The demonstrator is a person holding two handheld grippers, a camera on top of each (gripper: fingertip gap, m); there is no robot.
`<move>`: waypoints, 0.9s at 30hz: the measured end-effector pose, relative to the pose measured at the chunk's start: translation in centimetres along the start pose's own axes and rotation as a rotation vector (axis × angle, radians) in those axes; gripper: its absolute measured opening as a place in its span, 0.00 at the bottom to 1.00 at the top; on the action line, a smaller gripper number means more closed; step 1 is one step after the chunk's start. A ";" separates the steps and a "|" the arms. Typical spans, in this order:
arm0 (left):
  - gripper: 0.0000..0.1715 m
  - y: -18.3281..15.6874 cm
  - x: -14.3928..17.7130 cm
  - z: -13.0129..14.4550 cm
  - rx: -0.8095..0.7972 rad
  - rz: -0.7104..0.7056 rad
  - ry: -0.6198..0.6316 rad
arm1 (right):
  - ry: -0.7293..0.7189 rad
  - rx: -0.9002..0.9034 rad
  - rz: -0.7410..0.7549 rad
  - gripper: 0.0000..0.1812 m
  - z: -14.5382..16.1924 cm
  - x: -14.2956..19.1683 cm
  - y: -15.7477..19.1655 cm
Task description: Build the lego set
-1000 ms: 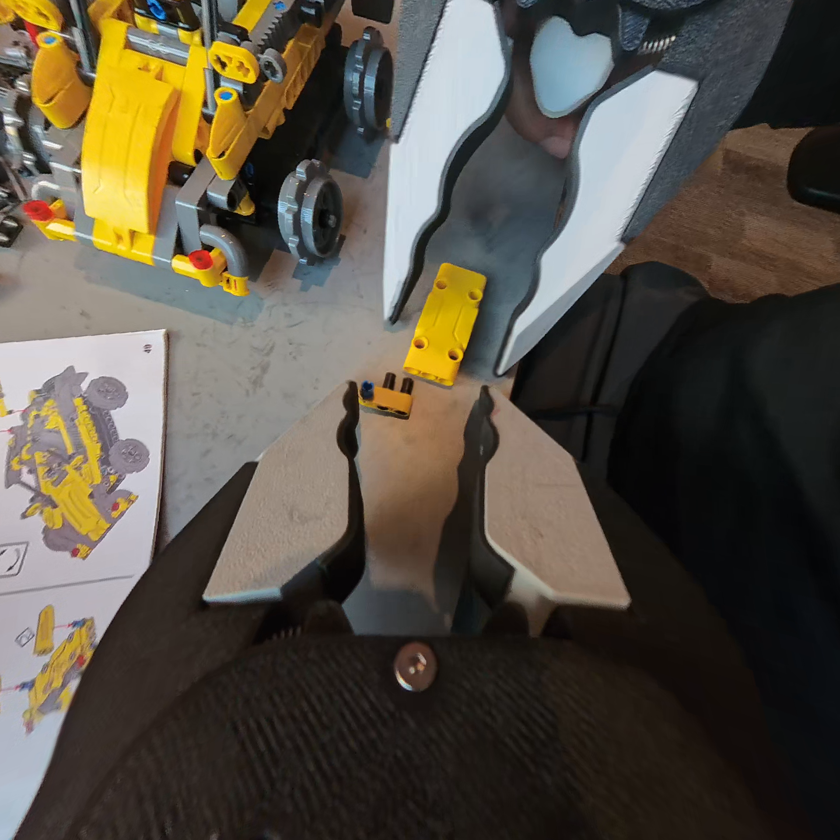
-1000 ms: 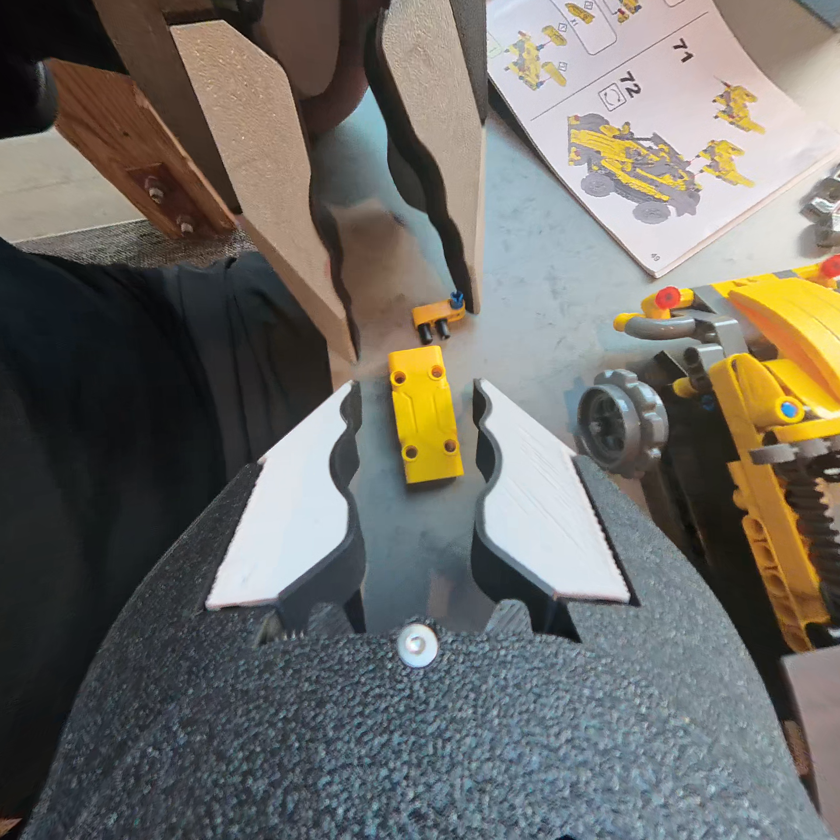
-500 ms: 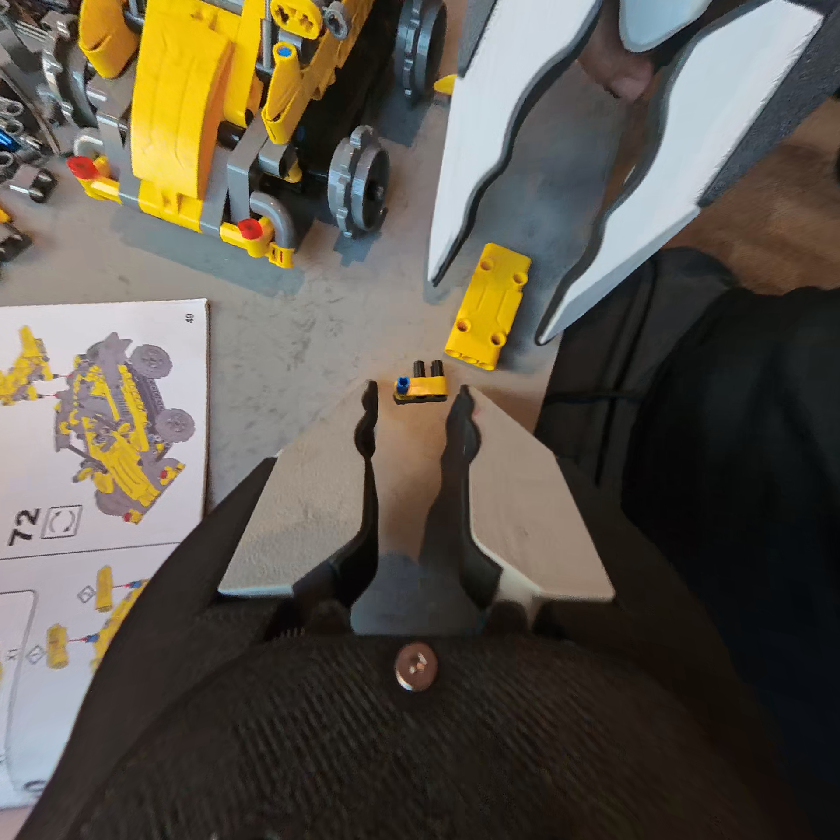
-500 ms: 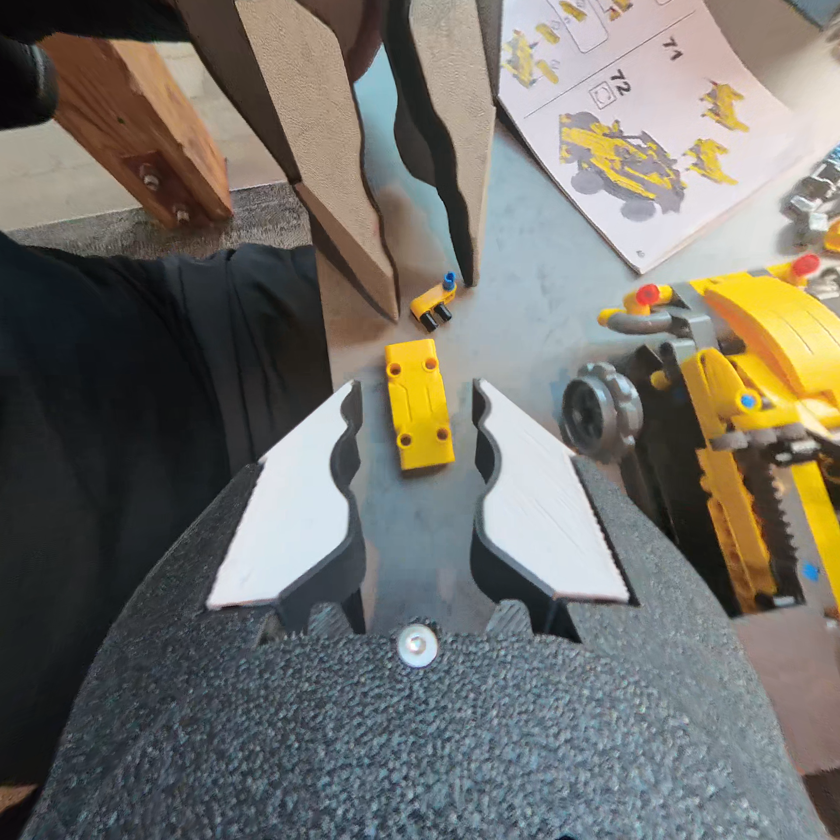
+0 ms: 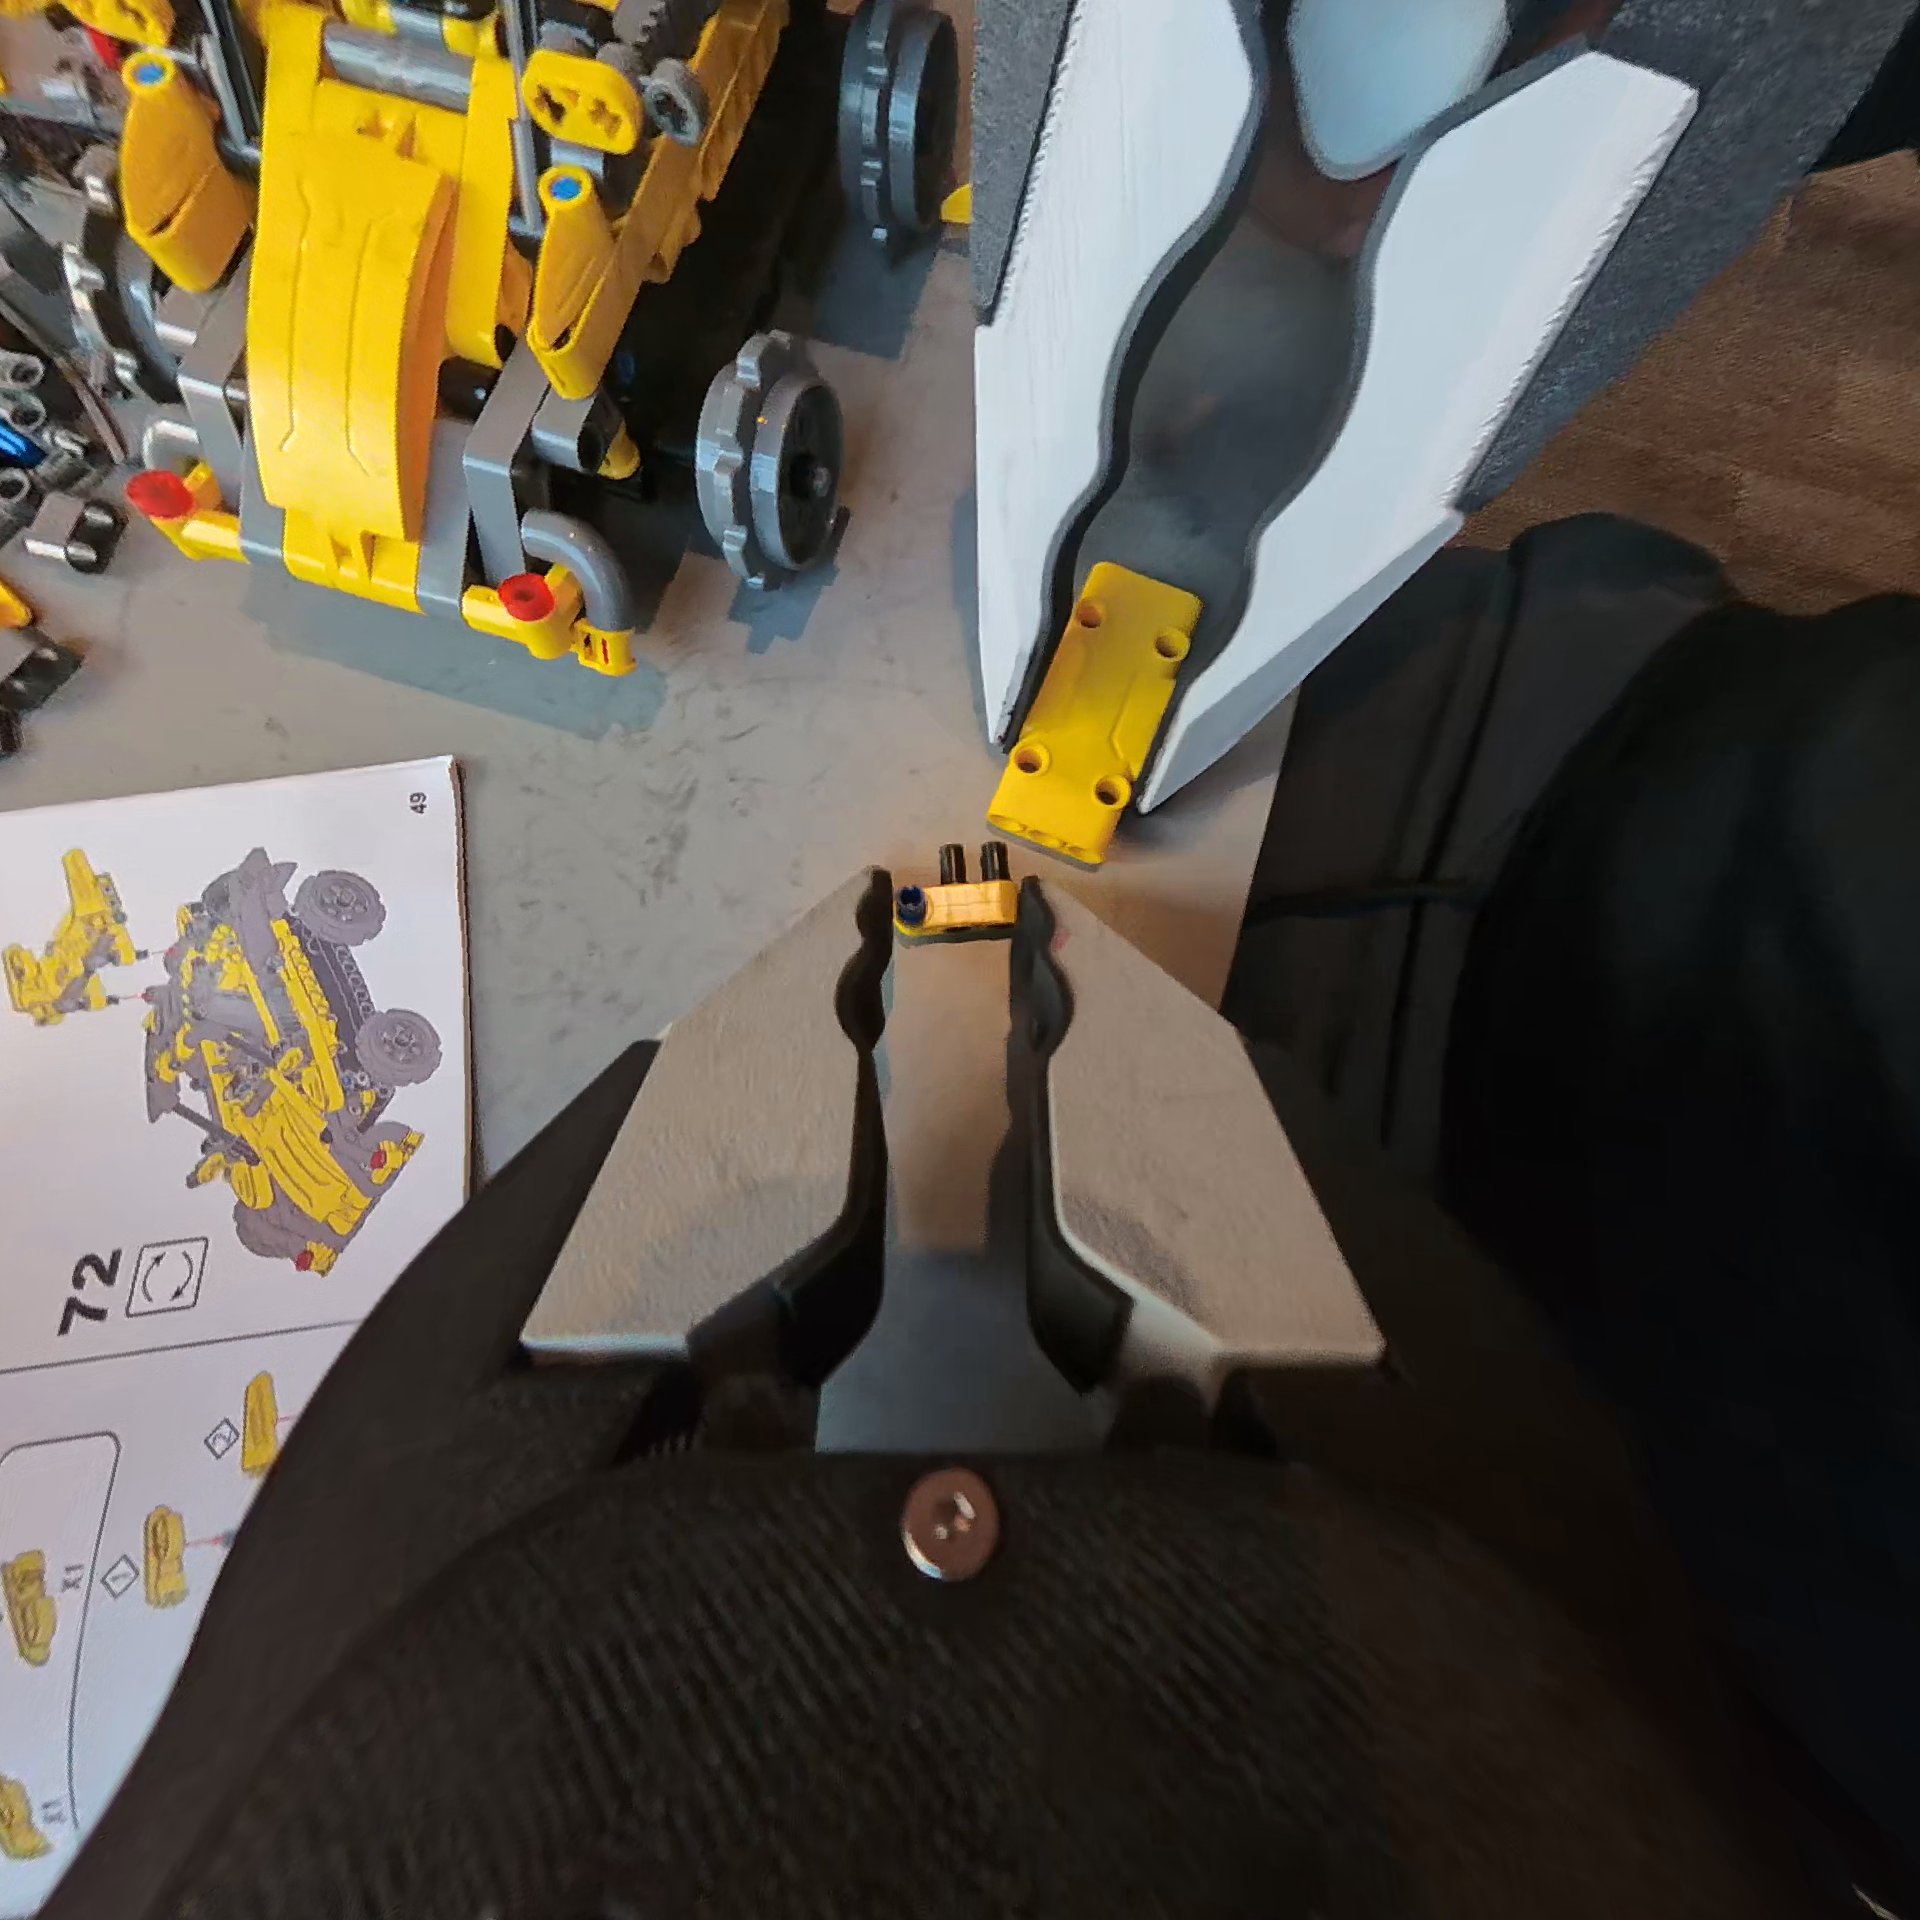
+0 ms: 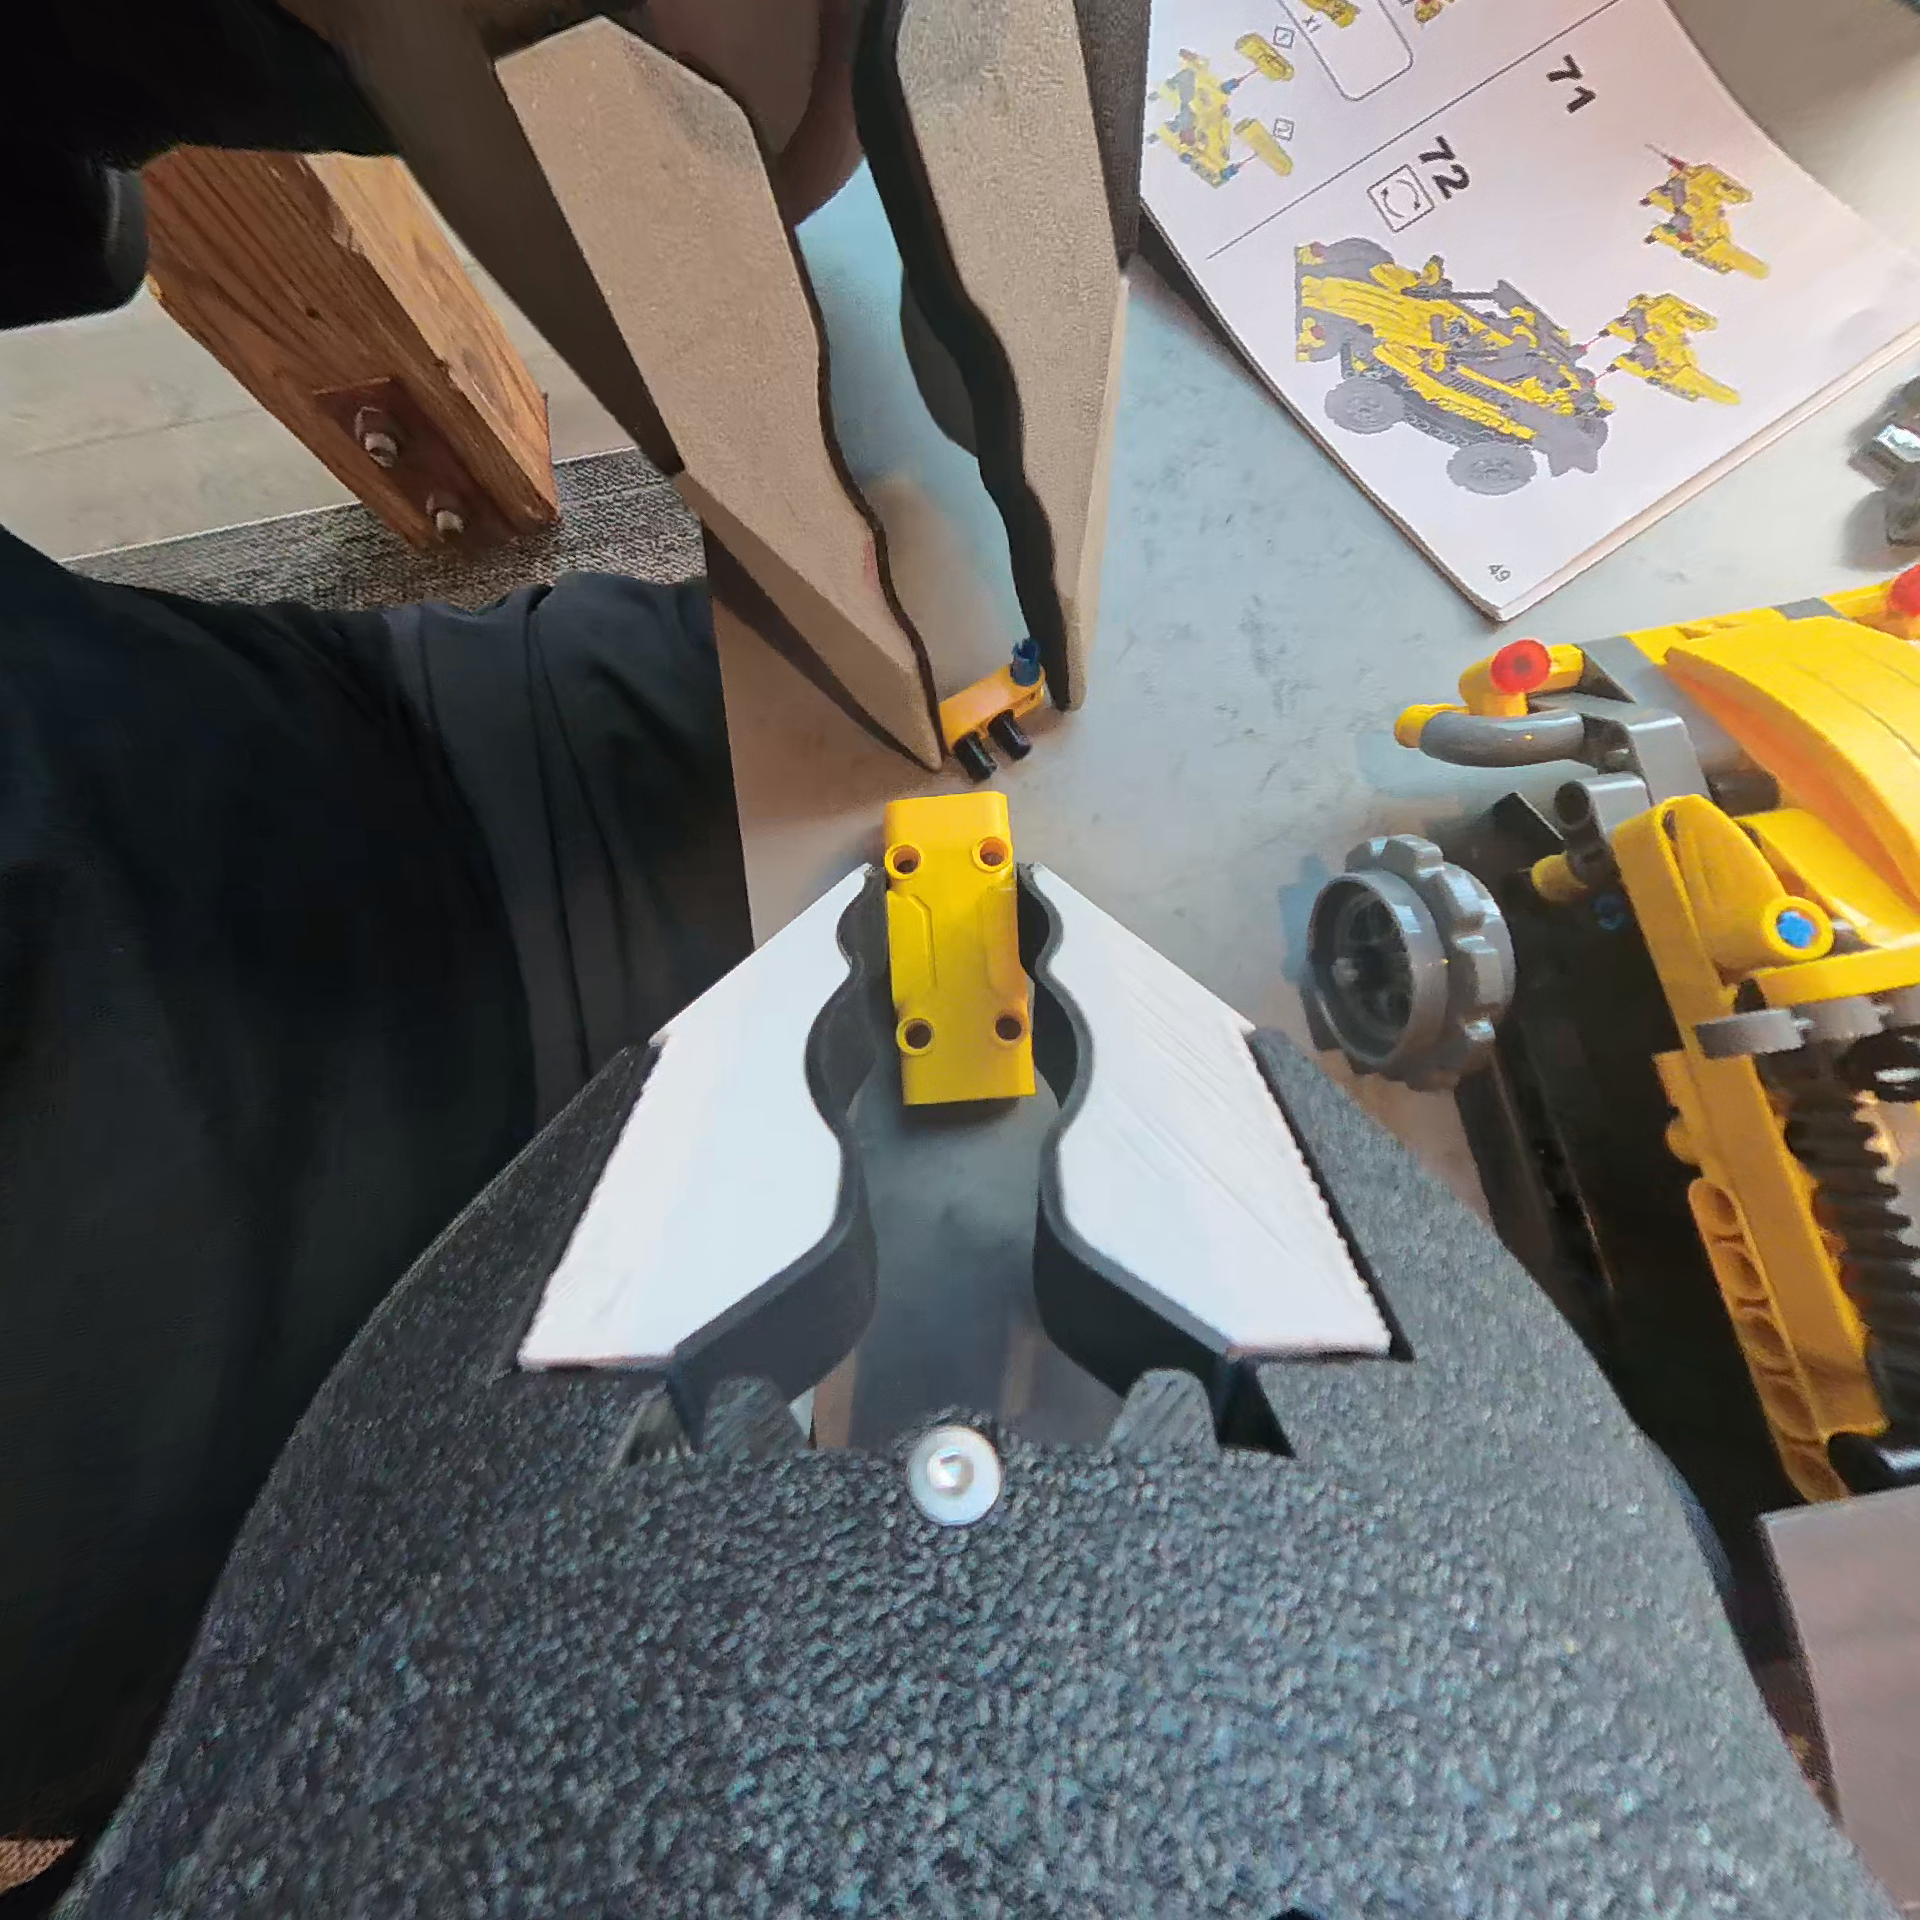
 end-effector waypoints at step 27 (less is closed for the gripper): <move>0.12 -2.8 0.9 -0.8 -0.230 0.140 -0.274 | -0.149 0.095 0.018 0.13 1.4 3.1 1.9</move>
Point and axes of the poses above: each gripper's, where its closed fingertips meet, x back along the fingers, z out of its underside, y = z × x across the jaws, the point moved 9 cm from there along x, back along the fingers, and after that the axes turned 4 degrees about y, right-handed, at the moved point
